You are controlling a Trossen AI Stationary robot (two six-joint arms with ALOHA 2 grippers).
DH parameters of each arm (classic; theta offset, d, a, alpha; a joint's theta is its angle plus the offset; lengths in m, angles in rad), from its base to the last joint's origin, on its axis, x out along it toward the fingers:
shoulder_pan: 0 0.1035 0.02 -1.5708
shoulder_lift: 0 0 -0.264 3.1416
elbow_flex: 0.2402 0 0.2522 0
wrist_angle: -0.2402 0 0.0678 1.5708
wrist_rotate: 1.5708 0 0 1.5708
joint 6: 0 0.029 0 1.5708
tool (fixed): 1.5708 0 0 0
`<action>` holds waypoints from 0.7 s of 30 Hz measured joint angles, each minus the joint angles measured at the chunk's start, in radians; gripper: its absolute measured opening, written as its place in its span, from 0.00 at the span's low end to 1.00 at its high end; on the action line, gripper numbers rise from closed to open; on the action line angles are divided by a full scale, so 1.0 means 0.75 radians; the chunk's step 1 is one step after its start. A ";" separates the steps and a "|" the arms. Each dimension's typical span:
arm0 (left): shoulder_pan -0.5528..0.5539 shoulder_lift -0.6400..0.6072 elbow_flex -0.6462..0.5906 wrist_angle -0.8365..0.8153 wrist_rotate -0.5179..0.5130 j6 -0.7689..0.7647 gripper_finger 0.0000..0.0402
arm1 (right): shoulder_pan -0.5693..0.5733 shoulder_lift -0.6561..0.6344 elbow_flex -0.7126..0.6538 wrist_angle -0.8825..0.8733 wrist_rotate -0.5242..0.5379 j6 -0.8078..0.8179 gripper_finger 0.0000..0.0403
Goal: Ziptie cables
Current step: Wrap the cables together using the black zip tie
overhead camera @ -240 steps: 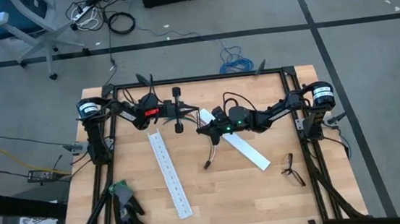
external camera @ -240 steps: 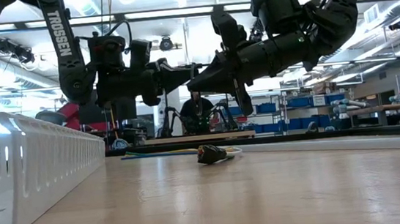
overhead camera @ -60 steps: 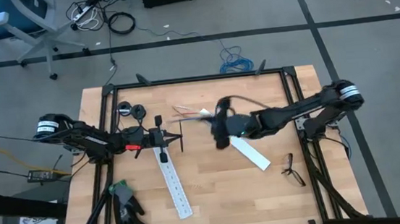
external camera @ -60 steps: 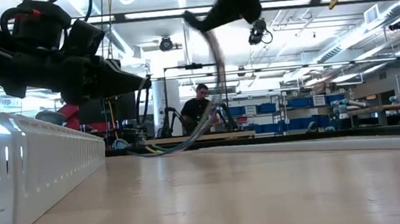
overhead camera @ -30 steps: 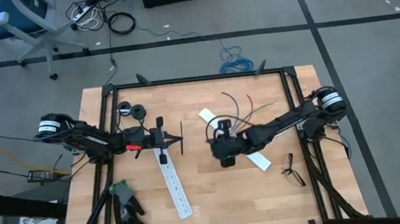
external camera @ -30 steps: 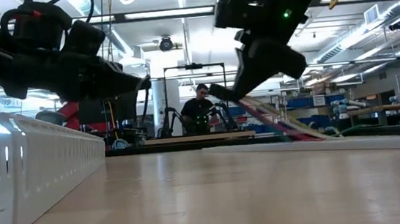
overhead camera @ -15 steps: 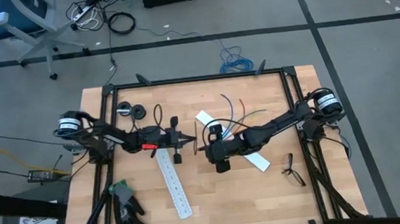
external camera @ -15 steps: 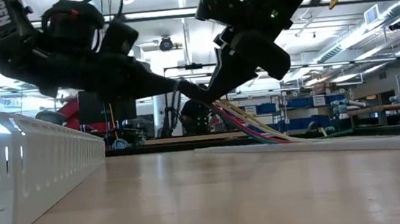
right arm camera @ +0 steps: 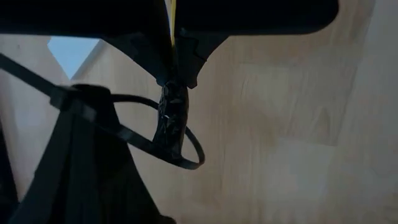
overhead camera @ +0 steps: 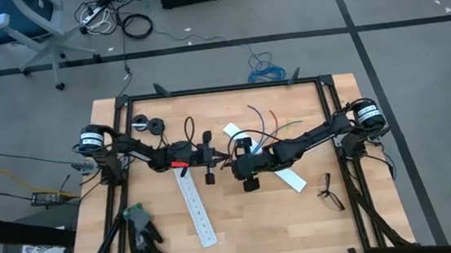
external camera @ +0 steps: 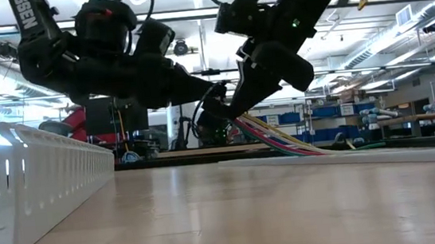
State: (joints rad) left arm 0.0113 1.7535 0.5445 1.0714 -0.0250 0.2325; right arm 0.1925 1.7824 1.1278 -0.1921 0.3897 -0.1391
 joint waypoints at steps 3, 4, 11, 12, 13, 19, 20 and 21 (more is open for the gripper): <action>0.000 0.000 0.011 -0.002 0.004 -0.001 0.00 | -0.004 0.000 0.000 -0.008 -0.004 0.009 0.00; 0.000 0.000 0.014 -0.003 0.006 -0.001 0.00 | -0.006 0.000 0.000 -0.010 -0.018 0.008 0.00; 0.000 -0.001 0.018 -0.006 0.004 -0.002 0.00 | -0.026 0.000 0.000 -0.039 0.021 0.054 0.00; 0.000 -0.001 0.018 -0.008 -0.001 -0.002 0.00 | -0.028 0.000 0.000 -0.039 -0.018 0.049 0.00; -0.001 -0.001 0.018 -0.014 -0.006 -0.002 0.00 | -0.029 0.000 0.000 -0.039 -0.057 0.046 0.00; -0.001 -0.001 0.018 -0.024 -0.017 -0.003 0.00 | -0.027 0.000 0.000 -0.001 -0.073 0.021 0.00; -0.001 -0.001 0.018 -0.027 -0.026 -0.002 0.00 | -0.027 0.000 0.000 0.035 -0.101 0.007 0.00; -0.001 -0.001 0.018 -0.027 -0.042 -0.003 0.00 | -0.027 0.000 0.000 0.072 -0.125 -0.004 0.00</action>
State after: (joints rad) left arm 0.0109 1.7531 0.5579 1.0512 -0.0567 0.2306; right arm 0.1719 1.7824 1.1278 -0.1378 0.2960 -0.1424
